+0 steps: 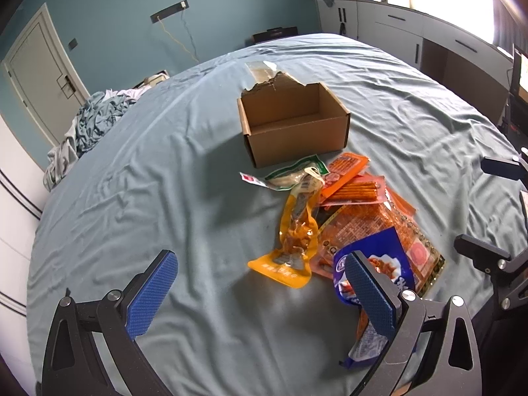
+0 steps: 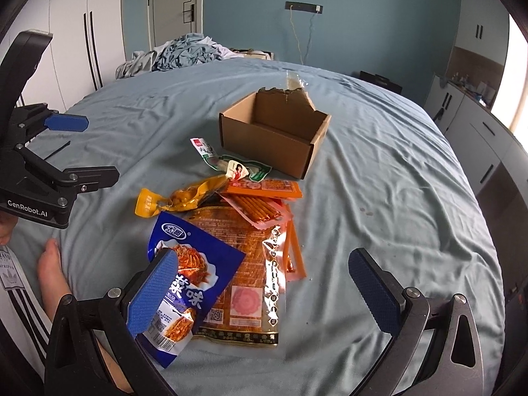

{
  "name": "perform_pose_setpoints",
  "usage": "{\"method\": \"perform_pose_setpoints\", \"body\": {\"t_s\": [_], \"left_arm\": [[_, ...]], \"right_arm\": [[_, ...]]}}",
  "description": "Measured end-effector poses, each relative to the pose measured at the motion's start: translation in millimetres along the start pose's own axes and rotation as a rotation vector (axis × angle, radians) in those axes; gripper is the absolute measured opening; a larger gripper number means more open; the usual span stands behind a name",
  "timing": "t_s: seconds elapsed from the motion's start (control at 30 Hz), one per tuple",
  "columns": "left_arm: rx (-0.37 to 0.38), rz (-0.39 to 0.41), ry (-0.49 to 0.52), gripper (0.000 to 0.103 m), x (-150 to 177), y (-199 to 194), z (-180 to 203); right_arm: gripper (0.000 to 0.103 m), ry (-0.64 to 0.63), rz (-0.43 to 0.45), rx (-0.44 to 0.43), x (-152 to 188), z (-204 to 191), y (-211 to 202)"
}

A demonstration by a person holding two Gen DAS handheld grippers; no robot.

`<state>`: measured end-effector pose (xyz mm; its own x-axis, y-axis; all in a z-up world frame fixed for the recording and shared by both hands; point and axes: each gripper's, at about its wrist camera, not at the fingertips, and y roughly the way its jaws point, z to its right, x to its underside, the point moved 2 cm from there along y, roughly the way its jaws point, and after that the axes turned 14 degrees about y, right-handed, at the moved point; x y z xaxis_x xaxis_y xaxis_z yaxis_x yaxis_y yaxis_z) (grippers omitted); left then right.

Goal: Organize snacks
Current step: 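Move both tools toward the pile of snack packets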

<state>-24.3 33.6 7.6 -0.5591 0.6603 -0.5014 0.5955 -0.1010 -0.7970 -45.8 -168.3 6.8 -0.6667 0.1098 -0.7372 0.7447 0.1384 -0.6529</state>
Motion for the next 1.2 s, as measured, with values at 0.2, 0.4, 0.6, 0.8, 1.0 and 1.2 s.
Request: {"method": "perform_pose_setpoints", "body": {"t_s": [0.2, 0.4, 0.6, 0.8, 1.0, 1.2], "left_arm": [[0.004, -0.010, -0.016, 0.103, 1.5, 1.7, -2.3], [0.002, -0.013, -0.014, 0.103, 2.3, 2.2, -1.7], [-0.003, -0.022, -0.004, 0.103, 3.2, 3.6, -0.4], [-0.001, -0.041, -0.011, 0.103, 6.2, 6.9, -2.3], [0.008, -0.059, -0.024, 0.103, 7.6, 11.0, -5.3], [0.028, -0.072, -0.023, 0.103, 9.4, 14.0, -3.8]], "right_arm": [[0.103, -0.003, 0.000, 0.005, 0.8, -3.0, 2.0], [0.103, -0.029, 0.003, 0.009, 3.1, -8.4, 2.8], [0.103, -0.024, -0.006, 0.010, 3.7, -6.6, 3.8], [0.103, -0.023, -0.015, 0.015, 3.5, -6.9, 4.6], [0.103, -0.025, -0.086, 0.029, 1.9, -7.0, 18.6], [0.103, -0.036, -0.133, 0.035, -0.9, -11.4, 28.1]]}}
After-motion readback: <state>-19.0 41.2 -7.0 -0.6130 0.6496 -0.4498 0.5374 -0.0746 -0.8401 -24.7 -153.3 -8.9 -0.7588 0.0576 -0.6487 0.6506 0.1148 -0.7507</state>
